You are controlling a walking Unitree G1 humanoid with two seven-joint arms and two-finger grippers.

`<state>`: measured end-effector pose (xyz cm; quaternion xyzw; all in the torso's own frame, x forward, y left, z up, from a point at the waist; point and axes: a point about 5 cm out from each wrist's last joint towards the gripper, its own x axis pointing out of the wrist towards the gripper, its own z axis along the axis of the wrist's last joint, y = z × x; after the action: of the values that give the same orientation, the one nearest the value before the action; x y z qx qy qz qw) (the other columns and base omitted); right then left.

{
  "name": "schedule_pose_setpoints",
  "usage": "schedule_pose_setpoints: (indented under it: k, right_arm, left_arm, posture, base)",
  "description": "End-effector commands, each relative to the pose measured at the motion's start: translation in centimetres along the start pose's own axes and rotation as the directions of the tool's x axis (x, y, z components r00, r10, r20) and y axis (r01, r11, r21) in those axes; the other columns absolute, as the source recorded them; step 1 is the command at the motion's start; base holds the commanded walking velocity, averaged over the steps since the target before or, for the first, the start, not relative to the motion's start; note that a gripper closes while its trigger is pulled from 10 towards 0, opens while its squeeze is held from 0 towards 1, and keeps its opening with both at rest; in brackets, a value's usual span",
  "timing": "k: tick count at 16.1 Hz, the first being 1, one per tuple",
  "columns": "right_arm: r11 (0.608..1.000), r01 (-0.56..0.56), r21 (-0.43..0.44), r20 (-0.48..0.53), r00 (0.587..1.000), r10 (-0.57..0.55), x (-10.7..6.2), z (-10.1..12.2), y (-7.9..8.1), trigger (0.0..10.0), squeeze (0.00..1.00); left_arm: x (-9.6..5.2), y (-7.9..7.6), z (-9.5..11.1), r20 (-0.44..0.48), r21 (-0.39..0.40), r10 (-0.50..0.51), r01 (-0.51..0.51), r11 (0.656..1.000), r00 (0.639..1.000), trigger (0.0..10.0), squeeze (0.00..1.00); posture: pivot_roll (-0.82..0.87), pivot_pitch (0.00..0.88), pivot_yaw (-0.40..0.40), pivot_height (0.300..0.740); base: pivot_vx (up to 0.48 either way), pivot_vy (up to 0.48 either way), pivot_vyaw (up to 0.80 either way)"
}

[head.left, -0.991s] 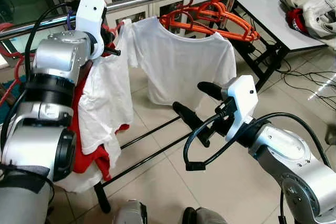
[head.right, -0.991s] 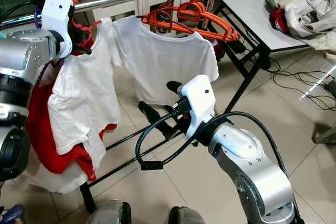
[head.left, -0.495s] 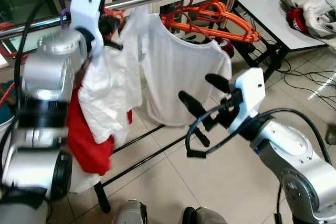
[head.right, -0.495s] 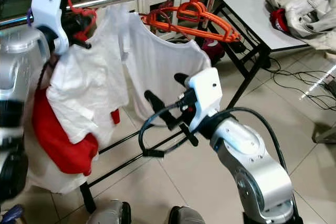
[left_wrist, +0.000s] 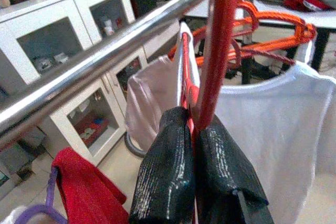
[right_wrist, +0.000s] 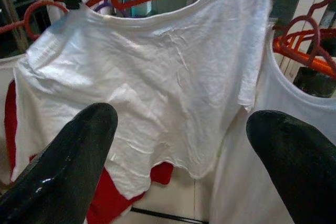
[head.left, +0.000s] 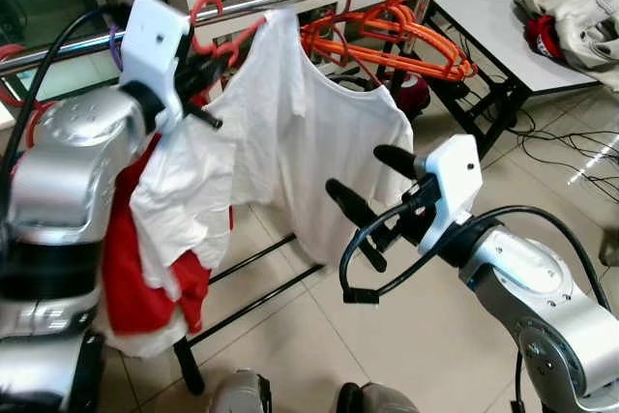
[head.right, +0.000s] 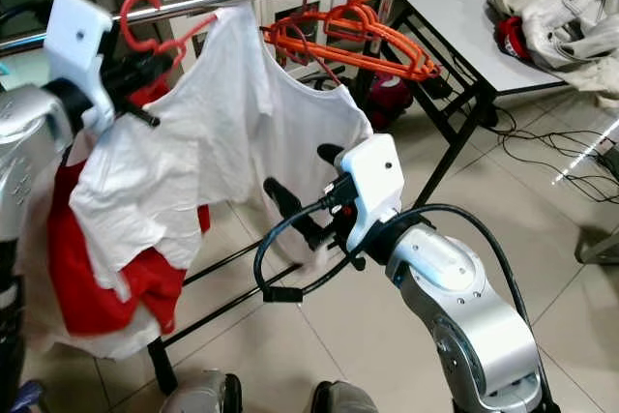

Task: Hang hanger

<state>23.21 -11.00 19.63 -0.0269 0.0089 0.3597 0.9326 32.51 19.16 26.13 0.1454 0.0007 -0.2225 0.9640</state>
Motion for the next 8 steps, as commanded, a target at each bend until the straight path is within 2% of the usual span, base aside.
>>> schedule_pose_setpoints:
  k: [1,3,4,5,6,8]
  right_arm:
    - [1.000,-0.005,-0.017,-0.007,1.000,0.005,-0.2,-0.2,0.1,10.0,0.00]
    - [1.000,-0.007,-0.018,-0.014,1.000,0.006,-0.2,-0.3,0.1,10.0,0.00]
    - [1.000,0.010,-0.025,-0.024,1.000,-0.011,-0.2,-0.7,0.2,10.0,0.00]
    - [1.000,0.017,-0.020,-0.020,1.000,-0.017,-0.2,-0.8,0.2,10.0,0.00]
    - [0.999,0.042,-0.010,-0.002,0.999,-0.042,-0.2,-0.9,0.3,10.0,0.00]
    - [0.997,0.068,0.035,0.023,0.997,-0.069,-0.2,-0.8,0.1,10.0,0.00]
  left_arm:
    - [-1.2,0.0,0.3,0.011,0.027,-0.027,0.027,0.999,1.000,0.0,0.00]
    - [-2.1,0.0,-0.1,0.016,0.043,-0.039,0.038,0.998,0.999,0.0,0.00]
    - [-4.5,-0.8,-0.4,0.025,0.081,-0.176,0.173,0.982,0.984,0.0,0.00]
    - [-5.3,-1.1,-0.4,0.031,0.050,-0.223,0.221,0.974,0.974,0.0,0.00]
    - [-6.7,-1.9,-0.3,0.038,-0.027,-0.304,0.305,0.952,0.952,0.0,0.00]
    - [-7.4,-3.1,-0.4,0.051,-0.054,-0.362,0.365,0.930,0.931,0.0,0.00]
  posture:
    - [0.00,0.076,0.011,0.740]
    - [0.00,0.078,0.011,0.740]
    - [0.00,0.083,0.002,0.740]
    - [0.00,0.082,-0.004,0.740]
    - [0.01,0.087,-0.018,0.740]
    - [0.02,0.089,-0.030,0.740]
  base:
    - [0.000,0.000,0.00]
    - [0.000,0.000,0.00]
    - [0.000,0.000,0.00]
    - [0.000,0.000,0.00]
    - [0.000,0.000,0.00]
    - [0.000,0.000,0.00]
